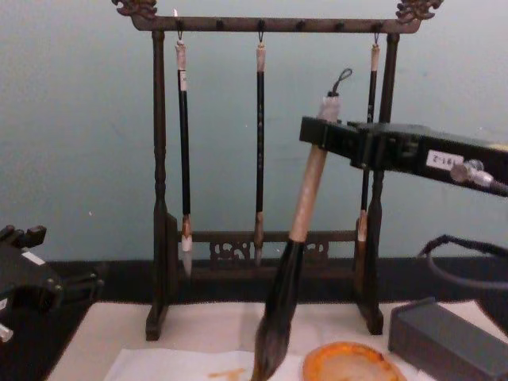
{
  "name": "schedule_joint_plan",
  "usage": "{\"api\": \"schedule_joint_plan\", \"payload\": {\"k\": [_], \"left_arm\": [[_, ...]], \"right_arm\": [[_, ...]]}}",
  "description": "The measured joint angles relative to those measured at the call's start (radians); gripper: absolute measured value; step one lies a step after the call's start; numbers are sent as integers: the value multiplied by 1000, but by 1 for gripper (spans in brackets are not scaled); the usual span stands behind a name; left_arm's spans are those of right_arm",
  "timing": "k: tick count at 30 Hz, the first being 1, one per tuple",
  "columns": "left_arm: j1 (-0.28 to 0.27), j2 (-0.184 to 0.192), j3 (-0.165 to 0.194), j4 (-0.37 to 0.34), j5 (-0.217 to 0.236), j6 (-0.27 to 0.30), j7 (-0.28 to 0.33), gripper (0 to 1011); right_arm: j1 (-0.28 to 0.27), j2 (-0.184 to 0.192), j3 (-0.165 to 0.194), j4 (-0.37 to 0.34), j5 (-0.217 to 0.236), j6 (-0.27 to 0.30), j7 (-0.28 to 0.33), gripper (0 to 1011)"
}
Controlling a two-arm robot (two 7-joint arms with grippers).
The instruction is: Pick up the brush from the inkstone, write on the paper, then place the brush back to its original position.
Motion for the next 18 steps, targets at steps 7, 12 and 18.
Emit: {"api": "schedule_joint_plan", "payload": {"k": [7, 12, 18], "left_arm": [[0, 0, 0, 0, 0, 0, 0, 1010], [0, 0, 0, 0, 0, 0, 0, 1010], [0, 0, 0, 0, 0, 0, 0, 1010]], "right_arm": [[8, -12, -1, 2, -2, -7, 1, 175], [10, -12, -2, 2, -3, -9, 6, 175], [7, -12, 0, -1, -2, -15, 11, 175]]}}
